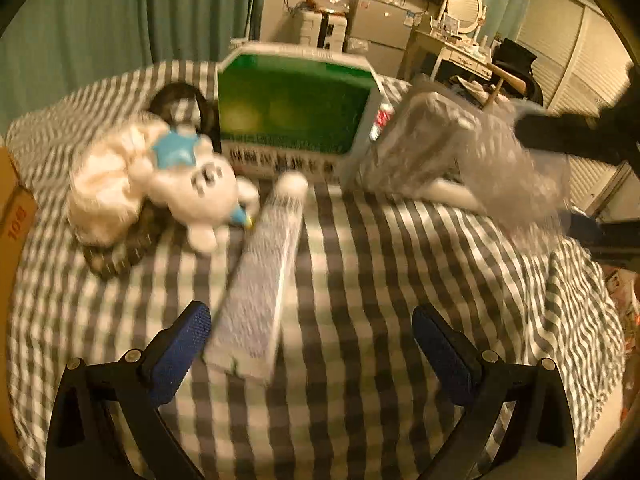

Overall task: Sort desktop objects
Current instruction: 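Grasp the clear blue-label bottle with right while left grasps the toothpaste tube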

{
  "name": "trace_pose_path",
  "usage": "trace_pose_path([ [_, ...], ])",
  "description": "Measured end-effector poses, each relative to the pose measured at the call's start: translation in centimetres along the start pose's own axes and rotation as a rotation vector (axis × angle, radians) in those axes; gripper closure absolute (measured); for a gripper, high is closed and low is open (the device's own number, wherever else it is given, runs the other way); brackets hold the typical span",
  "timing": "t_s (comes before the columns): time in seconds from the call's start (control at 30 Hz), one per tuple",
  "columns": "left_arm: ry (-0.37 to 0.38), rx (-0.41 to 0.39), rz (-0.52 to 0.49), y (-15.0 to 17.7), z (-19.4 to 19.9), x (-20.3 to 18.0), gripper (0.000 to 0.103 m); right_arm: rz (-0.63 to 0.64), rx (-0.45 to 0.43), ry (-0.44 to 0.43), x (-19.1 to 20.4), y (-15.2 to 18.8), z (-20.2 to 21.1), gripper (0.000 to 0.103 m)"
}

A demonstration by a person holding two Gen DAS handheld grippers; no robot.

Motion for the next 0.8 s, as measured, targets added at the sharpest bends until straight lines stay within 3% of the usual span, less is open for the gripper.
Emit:
trace_pose_path([
  [0.17,0.008,0.013,0.060,-2.4,-1.8,1.8,0.001,-0.003,0.002,-0.013,0.0,0.0,0.1,0.015],
  [0.23,-0.019,-0.001,0.067,-2.9,-2.5,2.9,0.033,-0.008,0.004,-0.015,0.0,0.0,-0.1,0.015],
  [0.27,-0.041,0.015,0.057,-2.9,-3.0,3.0,0.058,-0.010,0.007,-0.018,0.0,0.1,-0.2,0.015],
  [0.37,-0.043,-0.005,0.018,-2.6,-2.5,2.5,0.070,-0.010,0.014,-0.013,-0.1,0.1,-0.5,0.015],
  [0.53,-0.037,-0.023,-0.057,-1.3,-1.4,1.8,0.076,0.000,0.020,-0.009,0.0,0.4,-0.5,0.015],
  [0.8,-0.005,0.023,0.009,0.8,1.5,6.7,0.076,0.092,0.043,-0.025,2.3,1.7,-1.2,0.015],
])
Point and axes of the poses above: each gripper's, at about its wrist camera, not at the fingertips, and z roughly against the way its jaws point, x to its left, y to its underside, the point moved 7 cm from there along -z, roughly the way its jaws point, and after that the axes turned 15 degrees about -y, right-handed, at the moved point
